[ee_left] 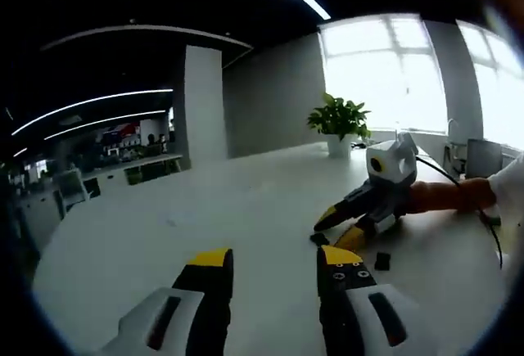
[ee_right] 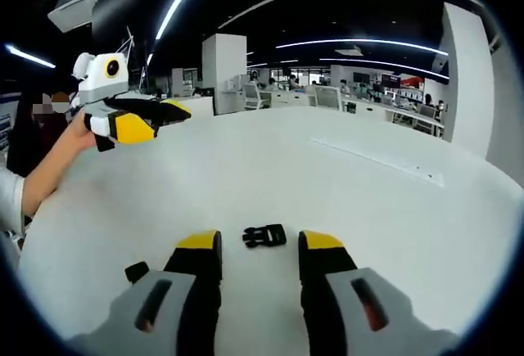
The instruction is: Snap the two parts of the plastic buckle together until the buckle closes and remains connected.
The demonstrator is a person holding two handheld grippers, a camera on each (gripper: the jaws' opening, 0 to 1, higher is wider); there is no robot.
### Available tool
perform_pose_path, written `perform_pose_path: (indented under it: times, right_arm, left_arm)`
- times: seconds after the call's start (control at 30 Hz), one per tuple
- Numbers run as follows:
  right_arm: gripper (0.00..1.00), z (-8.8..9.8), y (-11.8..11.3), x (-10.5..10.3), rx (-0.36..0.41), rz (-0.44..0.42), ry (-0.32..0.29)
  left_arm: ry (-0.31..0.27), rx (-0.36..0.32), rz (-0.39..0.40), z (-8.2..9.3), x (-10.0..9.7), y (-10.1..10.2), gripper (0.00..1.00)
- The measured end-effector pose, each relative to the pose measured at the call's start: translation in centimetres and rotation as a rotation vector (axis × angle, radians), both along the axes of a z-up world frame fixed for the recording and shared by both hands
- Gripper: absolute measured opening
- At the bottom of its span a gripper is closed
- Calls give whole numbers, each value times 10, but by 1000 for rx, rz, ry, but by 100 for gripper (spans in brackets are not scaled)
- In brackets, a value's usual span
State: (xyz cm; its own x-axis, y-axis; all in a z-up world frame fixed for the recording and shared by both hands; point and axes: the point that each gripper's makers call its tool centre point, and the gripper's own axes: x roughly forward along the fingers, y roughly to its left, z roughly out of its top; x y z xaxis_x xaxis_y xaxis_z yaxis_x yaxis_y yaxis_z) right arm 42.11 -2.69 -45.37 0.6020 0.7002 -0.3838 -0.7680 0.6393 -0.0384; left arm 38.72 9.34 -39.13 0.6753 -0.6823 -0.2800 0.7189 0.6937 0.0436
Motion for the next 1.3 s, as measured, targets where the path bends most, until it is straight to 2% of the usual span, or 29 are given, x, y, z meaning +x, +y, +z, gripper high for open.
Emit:
perform_pose_path:
  times: [0.33,0.63,0.93,1.1,1.3]
  right_arm:
    - [24,-1,-1,-1,-12,8,-3]
    - [19,0,-2,-2,-11,3,-5]
    - [19,0,-1,-3,-9,5,-3]
    - [19,1,10,-11,0,38,5]
    - [19,6,32,-29,1,134,-8]
  left_arm:
    - [30,2,3,-5,-2,-1,41]
    - [41,-11,-2,-7,-6,-2,40]
    - [50,-43,4,-5,-3,3,39]
    - [52,-41,8,-6,-3,6,39]
    - [61,-44,14,-8,-2,10,39]
